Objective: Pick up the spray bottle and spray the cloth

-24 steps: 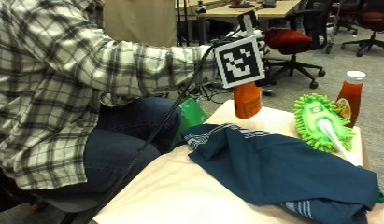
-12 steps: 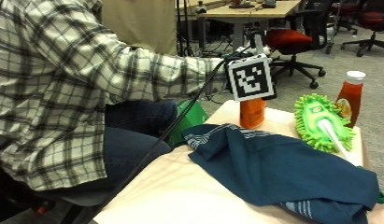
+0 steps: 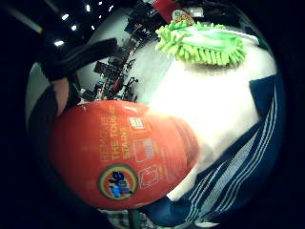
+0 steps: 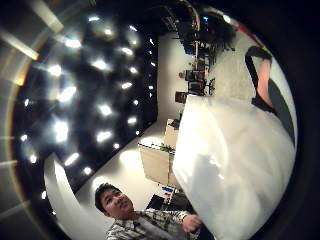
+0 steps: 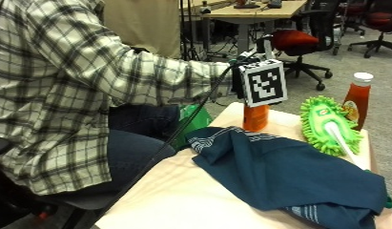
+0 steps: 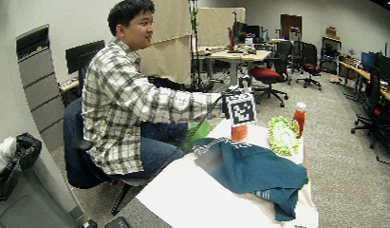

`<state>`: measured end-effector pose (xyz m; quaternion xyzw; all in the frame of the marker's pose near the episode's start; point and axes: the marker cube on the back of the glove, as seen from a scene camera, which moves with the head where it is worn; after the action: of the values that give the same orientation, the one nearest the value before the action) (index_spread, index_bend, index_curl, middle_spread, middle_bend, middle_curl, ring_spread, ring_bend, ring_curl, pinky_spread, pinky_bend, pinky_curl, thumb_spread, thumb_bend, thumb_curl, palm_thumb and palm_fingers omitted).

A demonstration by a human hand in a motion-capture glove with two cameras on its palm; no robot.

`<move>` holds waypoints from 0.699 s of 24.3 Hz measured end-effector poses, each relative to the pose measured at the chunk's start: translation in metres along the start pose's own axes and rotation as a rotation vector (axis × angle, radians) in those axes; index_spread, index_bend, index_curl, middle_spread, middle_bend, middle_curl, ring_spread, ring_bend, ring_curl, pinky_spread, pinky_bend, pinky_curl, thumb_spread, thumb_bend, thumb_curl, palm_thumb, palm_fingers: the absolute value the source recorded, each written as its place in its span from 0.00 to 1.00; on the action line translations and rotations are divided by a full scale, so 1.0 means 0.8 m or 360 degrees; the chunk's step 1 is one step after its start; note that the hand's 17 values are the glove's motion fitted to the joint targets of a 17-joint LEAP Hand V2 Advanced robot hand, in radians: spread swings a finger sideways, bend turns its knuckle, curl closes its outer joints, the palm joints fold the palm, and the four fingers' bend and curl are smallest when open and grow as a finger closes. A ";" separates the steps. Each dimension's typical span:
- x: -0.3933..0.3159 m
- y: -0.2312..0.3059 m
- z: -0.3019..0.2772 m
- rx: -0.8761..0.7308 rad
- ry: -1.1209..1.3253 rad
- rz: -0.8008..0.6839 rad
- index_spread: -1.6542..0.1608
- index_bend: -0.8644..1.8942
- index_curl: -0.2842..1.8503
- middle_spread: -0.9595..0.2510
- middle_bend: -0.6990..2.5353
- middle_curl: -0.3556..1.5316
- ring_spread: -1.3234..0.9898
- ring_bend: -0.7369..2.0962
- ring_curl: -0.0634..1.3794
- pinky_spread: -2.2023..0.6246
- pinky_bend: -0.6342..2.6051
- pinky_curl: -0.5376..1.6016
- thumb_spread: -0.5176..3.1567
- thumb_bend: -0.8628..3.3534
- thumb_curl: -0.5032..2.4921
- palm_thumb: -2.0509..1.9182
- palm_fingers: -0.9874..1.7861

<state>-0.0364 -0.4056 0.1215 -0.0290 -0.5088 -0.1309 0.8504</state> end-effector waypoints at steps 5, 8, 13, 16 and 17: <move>0.001 0.008 -0.002 -0.0114 -0.0014 0.0002 0.76 0.41 0.42 0.68 0.38 0.45 0.49 0.44 0.37 0.77 0.26 0.44 0.18 0.20 0.43 0.80 0.74; 0.001 0.013 -0.006 -0.0118 0.0010 -0.0001 0.76 0.37 0.41 0.70 0.35 0.44 0.50 0.42 0.36 0.80 0.25 0.44 0.21 0.20 0.43 0.79 0.66; 0.001 0.024 -0.017 -0.0080 0.0173 0.0001 0.72 0.37 0.40 0.69 0.32 0.42 0.53 0.37 0.36 0.83 0.24 0.44 0.29 0.18 0.41 0.75 0.42; -0.002 0.038 -0.034 -0.0050 0.0308 0.0008 0.71 0.36 0.37 0.69 0.30 0.40 0.54 0.34 0.32 0.83 0.25 0.42 0.31 0.18 0.40 0.72 0.37; -0.003 0.043 -0.041 -0.0044 0.0358 0.0013 0.71 0.36 0.36 0.69 0.29 0.40 0.54 0.34 0.31 0.83 0.25 0.42 0.32 0.18 0.39 0.71 0.36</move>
<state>-0.0006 -0.3776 0.1064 -0.0280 -0.4081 -0.1367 0.9022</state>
